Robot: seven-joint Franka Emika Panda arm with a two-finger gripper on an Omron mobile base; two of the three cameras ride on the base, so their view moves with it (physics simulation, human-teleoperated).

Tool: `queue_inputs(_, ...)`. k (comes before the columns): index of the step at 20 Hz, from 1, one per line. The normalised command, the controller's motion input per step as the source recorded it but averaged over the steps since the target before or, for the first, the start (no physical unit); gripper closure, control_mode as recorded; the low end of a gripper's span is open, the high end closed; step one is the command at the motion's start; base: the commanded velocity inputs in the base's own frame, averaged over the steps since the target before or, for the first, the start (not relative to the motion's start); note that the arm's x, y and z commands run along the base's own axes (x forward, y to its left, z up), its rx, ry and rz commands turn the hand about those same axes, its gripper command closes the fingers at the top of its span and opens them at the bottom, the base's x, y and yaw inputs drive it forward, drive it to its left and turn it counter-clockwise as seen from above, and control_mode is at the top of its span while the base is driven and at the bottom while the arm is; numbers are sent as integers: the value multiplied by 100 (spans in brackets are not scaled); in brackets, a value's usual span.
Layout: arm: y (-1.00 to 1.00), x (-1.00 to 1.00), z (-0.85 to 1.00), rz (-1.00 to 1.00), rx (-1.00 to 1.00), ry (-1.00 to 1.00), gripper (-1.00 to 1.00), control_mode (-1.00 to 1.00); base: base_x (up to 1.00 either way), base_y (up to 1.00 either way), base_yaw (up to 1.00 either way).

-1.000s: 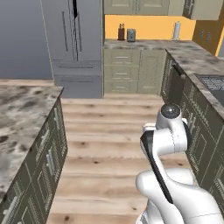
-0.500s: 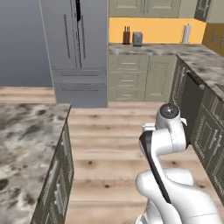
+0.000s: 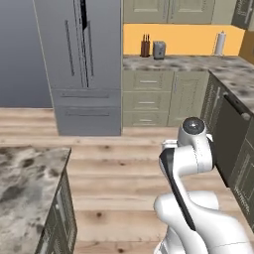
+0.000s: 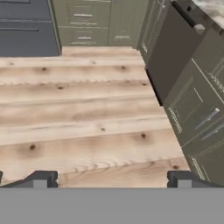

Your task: Move the hot dog bun to the plate on the dining table and place the condiment next to that plate. Then navigate to the fridge and take the sausage and place it on the plate as well.

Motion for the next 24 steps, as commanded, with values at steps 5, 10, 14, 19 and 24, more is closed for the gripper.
queue_inputs(5, 0, 0, 0, 0, 0, 0, -100, 100, 100, 10, 0)
queue_inputs(10, 0, 0, 0, 0, 0, 0, -100, 100, 100, 19, 0)
queue_inputs(14, 0, 0, 0, 0, 0, 0, -100, 100, 100, 35, 0)
queue_inputs(19, 0, 0, 0, 0, 0, 0, -100, 100, 100, 51, 0)
queue_inputs(24, 0, 0, 0, 0, 0, 0, -100, 100, 100, 35, 1)
